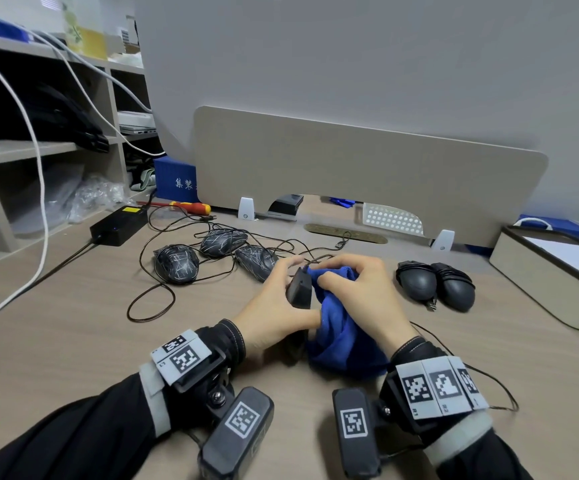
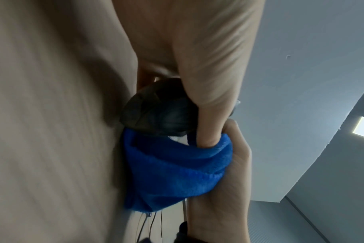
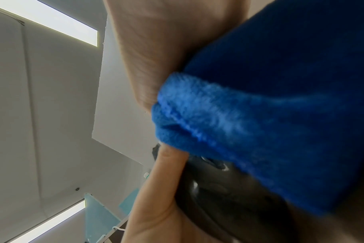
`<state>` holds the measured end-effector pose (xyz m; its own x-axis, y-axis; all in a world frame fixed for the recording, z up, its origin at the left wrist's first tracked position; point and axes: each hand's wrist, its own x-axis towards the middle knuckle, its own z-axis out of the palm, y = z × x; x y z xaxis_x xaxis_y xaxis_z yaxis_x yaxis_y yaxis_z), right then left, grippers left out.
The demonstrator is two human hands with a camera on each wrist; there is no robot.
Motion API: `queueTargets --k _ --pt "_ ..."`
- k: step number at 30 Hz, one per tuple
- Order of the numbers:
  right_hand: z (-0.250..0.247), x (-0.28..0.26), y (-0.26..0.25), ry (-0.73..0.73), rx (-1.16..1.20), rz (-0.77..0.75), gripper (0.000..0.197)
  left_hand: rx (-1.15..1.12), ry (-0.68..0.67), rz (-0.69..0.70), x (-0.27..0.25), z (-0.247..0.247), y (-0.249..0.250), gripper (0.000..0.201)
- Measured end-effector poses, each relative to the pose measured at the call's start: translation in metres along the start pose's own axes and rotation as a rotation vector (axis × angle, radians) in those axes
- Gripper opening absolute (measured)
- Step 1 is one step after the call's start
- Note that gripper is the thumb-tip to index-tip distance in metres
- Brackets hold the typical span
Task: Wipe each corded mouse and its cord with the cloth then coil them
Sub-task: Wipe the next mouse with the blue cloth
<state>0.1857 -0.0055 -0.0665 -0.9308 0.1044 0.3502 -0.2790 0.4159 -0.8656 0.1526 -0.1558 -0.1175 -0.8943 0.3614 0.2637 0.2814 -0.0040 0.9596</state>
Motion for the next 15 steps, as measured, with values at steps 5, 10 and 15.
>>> queueTargets --k 5,10,15 --pt "0.0010 0.0007 -0.0003 0.076 0.090 0.026 0.016 -0.020 0.130 -0.022 0.0036 -0.0051 -0.0005 0.096" --pt "-0.0060 0.0000 -0.0005 0.321 0.155 -0.055 0.017 0.055 0.090 -0.004 0.0033 -0.0072 -0.0030 0.092" --pt "-0.0031 -0.0015 -0.0022 0.118 0.096 -0.066 0.029 0.047 0.105 0.015 0.0032 -0.0064 -0.0031 0.086"
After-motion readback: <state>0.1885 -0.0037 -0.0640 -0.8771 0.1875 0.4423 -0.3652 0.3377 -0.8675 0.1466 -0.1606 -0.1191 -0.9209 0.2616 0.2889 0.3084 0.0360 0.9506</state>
